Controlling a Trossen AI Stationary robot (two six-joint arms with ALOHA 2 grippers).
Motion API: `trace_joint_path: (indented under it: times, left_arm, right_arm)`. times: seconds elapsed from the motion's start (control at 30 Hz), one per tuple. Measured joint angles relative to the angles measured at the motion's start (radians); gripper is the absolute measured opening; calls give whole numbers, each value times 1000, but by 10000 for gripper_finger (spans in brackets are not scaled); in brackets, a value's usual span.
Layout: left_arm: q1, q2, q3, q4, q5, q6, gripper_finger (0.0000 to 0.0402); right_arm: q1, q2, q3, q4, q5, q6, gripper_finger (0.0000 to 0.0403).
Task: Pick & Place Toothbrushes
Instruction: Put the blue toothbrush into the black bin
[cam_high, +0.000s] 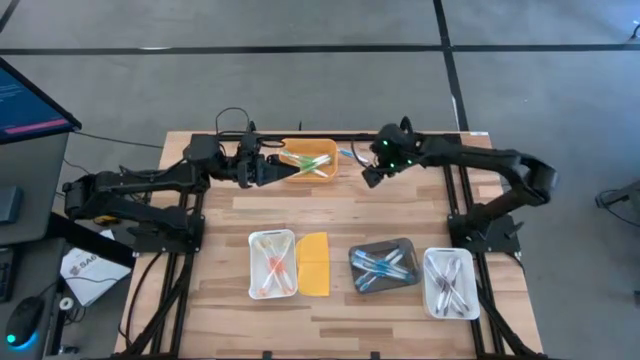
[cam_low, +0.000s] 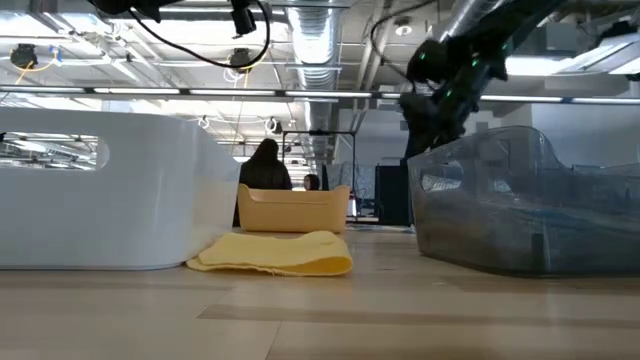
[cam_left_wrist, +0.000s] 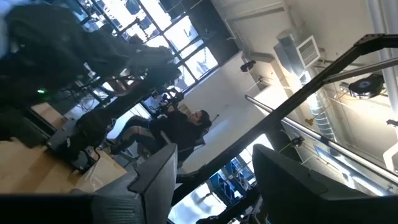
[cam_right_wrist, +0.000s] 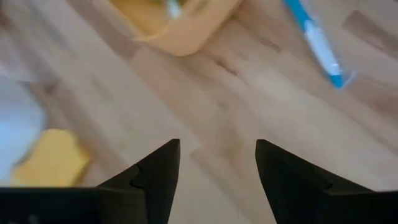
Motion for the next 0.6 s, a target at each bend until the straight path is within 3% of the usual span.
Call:
trace_joint_path:
  times: [0.33,0.6]
  left_arm:
    - [11,0,0,-1,-9,3,204]
    - [52,0,0,-9,13,-4,204]
  right_arm:
    - [-101,295,250,-35,6,-258,206]
    - [-105,543,520,-268,33,-421,204]
